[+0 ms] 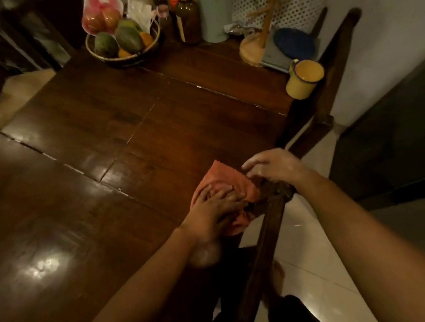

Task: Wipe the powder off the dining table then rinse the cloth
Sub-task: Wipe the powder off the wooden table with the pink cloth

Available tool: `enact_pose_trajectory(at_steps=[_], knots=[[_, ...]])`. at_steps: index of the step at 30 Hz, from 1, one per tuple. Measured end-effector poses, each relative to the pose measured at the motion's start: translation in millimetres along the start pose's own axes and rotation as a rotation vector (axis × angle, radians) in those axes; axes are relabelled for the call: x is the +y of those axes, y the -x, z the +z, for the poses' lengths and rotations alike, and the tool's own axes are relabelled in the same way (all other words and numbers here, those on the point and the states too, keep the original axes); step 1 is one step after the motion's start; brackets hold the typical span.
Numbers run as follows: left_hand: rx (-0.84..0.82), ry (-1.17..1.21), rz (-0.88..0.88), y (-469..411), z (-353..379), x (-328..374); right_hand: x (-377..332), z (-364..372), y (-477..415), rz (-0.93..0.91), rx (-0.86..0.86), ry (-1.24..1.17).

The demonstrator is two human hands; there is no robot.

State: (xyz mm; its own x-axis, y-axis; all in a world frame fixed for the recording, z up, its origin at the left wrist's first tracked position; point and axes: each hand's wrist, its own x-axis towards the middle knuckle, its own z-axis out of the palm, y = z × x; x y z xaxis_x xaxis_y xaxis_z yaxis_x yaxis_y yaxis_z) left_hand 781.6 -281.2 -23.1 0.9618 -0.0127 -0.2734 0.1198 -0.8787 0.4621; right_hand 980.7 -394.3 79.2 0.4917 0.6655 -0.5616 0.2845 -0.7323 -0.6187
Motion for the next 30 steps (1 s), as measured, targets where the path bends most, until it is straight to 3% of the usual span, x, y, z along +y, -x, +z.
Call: enact_pose_trajectory(at_steps=[3, 7, 12, 15, 18, 21, 26, 28, 30], knots=[[-0.037, 0.028, 0.011, 51.8, 16.0, -6.6, -4.3, -8.0, 41.7, 0.004, 0.178, -0.196], [0.019, 0.083, 0.003, 124.6, 39.6, -8.8, -21.6, 4.9, 90.9, -0.159, 0.207, -0.121], [0.009, 0.123, -0.101, 210.2, 68.1, 2.4, -22.0, 84.0, 152.7, -0.291, 0.143, 0.554], [0.125, 0.247, -0.275, 264.0, 90.3, 12.0, -2.5, 139.8, 198.6, -0.406, 0.137, 0.645], [0.374, 0.297, -0.528, 301.3, 118.2, 46.5, 8.6, 181.6, 236.3, -0.467, 0.197, 0.533], [0.385, 0.22, -0.742, 320.4, 152.6, 84.8, 10.7, 217.7, 268.9, -0.494, 0.214, 0.509], [0.306, 0.214, -0.515, 381.8, 177.8, 112.9, 11.5, 248.6, 306.6, -0.544, 0.17, 0.53], [0.269, 0.202, -0.535, 420.1, 190.8, 104.6, 8.2, 252.4, 312.0, -0.498, 0.147, 0.469], [0.334, 0.21, -0.573, 457.0, 205.9, 95.6, 9.6, 259.9, 316.3, -0.495, 0.163, 0.428]])
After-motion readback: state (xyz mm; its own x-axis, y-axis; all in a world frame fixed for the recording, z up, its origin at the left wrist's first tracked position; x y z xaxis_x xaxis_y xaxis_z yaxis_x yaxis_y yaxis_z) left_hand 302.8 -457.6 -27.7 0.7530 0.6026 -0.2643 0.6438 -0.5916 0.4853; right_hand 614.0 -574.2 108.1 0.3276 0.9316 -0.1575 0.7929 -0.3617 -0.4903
